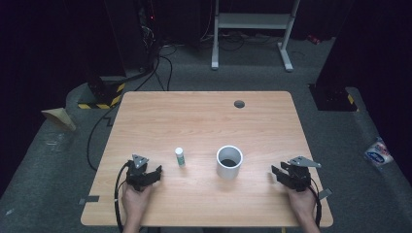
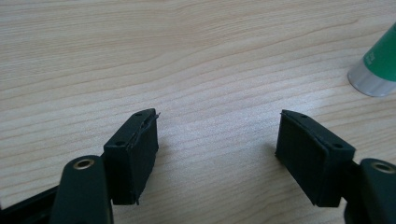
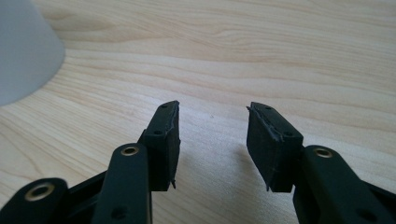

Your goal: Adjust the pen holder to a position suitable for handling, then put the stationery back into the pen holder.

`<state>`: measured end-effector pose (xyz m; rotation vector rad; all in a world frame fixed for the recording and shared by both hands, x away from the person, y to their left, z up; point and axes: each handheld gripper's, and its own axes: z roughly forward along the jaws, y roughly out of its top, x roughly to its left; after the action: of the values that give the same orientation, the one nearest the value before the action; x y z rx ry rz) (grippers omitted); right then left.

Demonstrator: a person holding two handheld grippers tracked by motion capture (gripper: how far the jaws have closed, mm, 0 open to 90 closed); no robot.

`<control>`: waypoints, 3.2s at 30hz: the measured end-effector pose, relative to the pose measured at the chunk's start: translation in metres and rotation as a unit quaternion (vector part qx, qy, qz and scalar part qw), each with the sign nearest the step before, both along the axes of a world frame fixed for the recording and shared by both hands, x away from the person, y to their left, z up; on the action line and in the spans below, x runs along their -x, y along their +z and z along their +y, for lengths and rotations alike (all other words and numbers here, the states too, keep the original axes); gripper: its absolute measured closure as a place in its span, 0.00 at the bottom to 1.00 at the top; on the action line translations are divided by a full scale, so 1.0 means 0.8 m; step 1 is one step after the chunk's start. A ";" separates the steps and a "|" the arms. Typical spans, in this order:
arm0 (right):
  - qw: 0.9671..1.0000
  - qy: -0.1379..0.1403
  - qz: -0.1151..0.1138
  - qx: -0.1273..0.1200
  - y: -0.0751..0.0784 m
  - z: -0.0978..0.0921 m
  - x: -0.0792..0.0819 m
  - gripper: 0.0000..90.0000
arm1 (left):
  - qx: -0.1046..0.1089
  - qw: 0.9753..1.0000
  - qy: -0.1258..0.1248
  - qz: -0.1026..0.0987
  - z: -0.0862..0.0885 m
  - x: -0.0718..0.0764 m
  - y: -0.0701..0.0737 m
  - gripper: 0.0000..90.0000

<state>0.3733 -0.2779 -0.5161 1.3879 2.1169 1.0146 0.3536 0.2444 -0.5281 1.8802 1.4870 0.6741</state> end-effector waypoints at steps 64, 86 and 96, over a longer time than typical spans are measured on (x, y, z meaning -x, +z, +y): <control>0.999 0.006 0.007 0.036 -0.008 0.007 -0.002 0.45 | 0.035 0.991 -0.125 -0.020 -0.081 -0.008 0.047 0.39; 0.999 0.005 0.007 0.034 -0.008 0.006 -0.003 0.45 | 0.015 0.992 -0.123 -0.037 -0.095 -0.024 0.046 0.70; 0.999 0.006 0.006 0.034 -0.008 0.006 -0.003 0.44 | 0.019 0.991 -0.127 -0.044 -0.095 -0.021 0.048 0.72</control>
<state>0.3757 -0.2734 -0.5225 1.3552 2.1499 0.9325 0.3707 0.1680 -0.4894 1.9411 1.1724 0.5962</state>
